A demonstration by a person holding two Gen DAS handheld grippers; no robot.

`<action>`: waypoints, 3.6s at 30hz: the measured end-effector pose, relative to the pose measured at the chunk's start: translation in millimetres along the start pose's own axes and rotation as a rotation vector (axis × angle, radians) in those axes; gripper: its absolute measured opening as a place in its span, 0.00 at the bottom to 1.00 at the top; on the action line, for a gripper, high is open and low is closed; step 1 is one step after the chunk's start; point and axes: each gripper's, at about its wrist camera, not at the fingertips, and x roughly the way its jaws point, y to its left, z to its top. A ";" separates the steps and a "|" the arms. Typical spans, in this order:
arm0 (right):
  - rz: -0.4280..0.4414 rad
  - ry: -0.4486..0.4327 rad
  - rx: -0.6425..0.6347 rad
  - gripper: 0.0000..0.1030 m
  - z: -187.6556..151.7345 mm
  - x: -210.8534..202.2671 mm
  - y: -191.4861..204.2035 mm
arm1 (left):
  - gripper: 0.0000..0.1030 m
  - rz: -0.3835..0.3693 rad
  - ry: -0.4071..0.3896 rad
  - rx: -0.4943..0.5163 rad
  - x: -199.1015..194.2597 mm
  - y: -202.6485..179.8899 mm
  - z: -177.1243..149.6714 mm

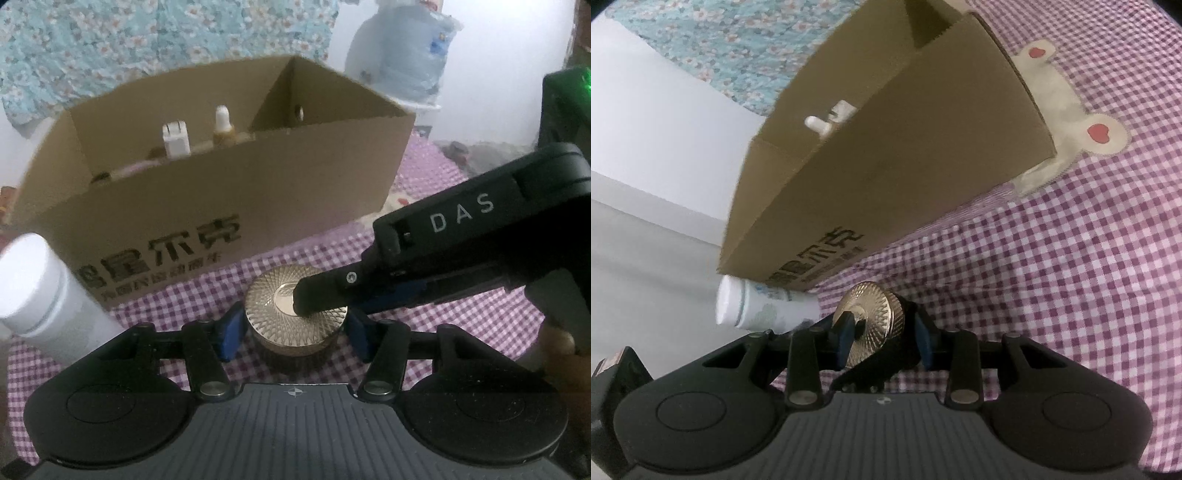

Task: Organize rigid objects
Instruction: 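Carry the gold compact into the box and open the right gripper, then withdraw the right gripper from the box toward the white jar, then grasp the white jar around its body with the right gripper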

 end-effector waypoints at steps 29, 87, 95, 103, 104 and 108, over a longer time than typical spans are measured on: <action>-0.110 -0.028 -0.313 0.38 206.8 7.6 89.4 | 0.55 0.016 -0.003 -0.259 58.4 45.2 191.0; 0.107 -0.196 -0.109 0.59 -11.8 -94.5 99.5 | 0.98 0.103 -0.090 -0.259 -122.7 53.7 38.4; 0.092 -0.129 -0.149 0.59 -16.9 -65.9 131.6 | 0.98 0.128 -0.102 -0.283 -131.1 75.7 19.3; 0.069 -0.091 -0.146 0.59 -14.2 -45.6 140.2 | 0.98 0.122 -0.090 -0.295 -122.2 88.7 7.8; 0.067 -0.088 -0.146 0.59 -14.0 -43.9 140.4 | 0.98 0.121 -0.088 -0.296 -121.1 89.7 6.7; 0.064 -0.078 -0.142 0.59 -12.9 -40.4 139.5 | 0.98 0.117 -0.089 -0.296 -118.6 92.3 4.3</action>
